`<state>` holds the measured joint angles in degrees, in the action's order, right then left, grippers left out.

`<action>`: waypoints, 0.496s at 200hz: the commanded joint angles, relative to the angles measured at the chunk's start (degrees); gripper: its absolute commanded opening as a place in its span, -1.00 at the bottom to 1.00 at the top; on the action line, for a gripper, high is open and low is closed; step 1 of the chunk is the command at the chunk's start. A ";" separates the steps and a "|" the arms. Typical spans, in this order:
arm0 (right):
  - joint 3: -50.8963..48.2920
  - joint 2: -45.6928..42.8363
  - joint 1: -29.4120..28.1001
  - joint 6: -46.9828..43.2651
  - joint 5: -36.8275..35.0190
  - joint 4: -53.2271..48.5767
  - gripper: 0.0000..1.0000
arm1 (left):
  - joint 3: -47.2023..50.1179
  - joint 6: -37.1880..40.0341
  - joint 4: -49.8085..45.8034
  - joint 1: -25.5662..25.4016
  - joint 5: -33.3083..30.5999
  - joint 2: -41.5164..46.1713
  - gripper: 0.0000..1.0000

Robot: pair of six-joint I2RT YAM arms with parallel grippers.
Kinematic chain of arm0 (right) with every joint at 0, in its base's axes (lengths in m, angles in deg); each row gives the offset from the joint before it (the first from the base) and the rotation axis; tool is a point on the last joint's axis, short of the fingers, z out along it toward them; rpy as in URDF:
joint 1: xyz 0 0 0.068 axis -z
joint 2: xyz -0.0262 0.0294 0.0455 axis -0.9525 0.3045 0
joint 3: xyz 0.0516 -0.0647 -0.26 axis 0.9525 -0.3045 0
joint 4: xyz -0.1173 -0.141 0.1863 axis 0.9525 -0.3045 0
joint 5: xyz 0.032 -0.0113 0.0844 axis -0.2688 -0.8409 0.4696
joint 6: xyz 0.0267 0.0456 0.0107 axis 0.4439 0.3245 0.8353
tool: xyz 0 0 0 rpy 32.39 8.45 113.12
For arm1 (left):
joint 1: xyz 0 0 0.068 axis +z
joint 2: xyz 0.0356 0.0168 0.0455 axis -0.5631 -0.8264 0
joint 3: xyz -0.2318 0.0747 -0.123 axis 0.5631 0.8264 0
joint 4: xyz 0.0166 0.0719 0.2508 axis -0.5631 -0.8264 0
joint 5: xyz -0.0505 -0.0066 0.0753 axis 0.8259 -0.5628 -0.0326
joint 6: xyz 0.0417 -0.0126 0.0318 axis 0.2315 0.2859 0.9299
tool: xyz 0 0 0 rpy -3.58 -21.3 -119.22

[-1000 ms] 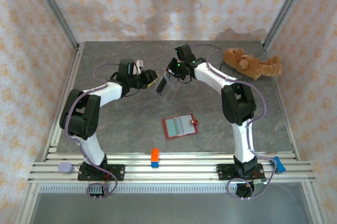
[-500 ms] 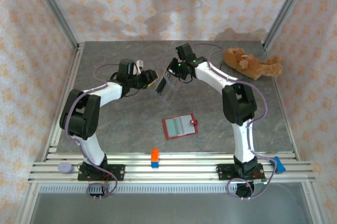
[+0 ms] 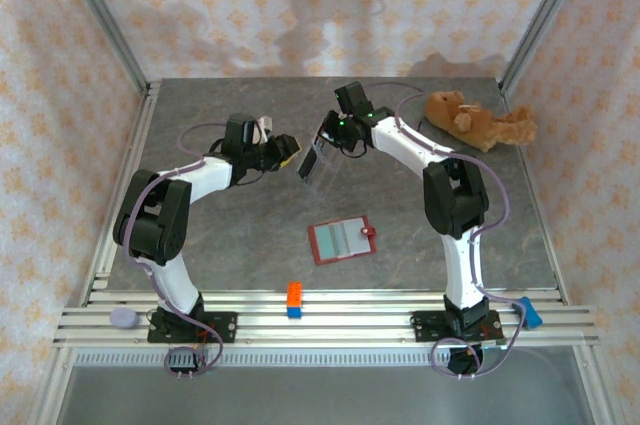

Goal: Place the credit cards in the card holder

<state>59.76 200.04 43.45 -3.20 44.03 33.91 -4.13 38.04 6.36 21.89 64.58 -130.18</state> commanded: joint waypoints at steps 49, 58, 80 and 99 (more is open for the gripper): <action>0.93 -2.62 0.51 -1.70 -0.84 -3.89 -0.78 | 0.38 1.37 -0.21 -0.59 0.41 0.90 -0.17; 0.93 -2.52 0.52 -1.80 -1.06 -4.08 -0.76 | 0.43 1.36 -0.16 -0.54 0.44 0.83 -0.18; 1.00 -2.30 0.61 -1.89 -1.14 -4.35 -0.74 | 0.50 1.45 -0.17 -0.54 0.52 0.72 -0.18; 1.19 -2.11 0.61 -1.80 -1.03 -4.35 -0.72 | 0.42 1.45 -0.21 -0.59 0.48 0.59 -0.18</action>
<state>59.76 199.93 43.47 -4.08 44.01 33.19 -4.09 38.04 6.36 21.89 64.60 -130.18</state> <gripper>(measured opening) 0.134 0.412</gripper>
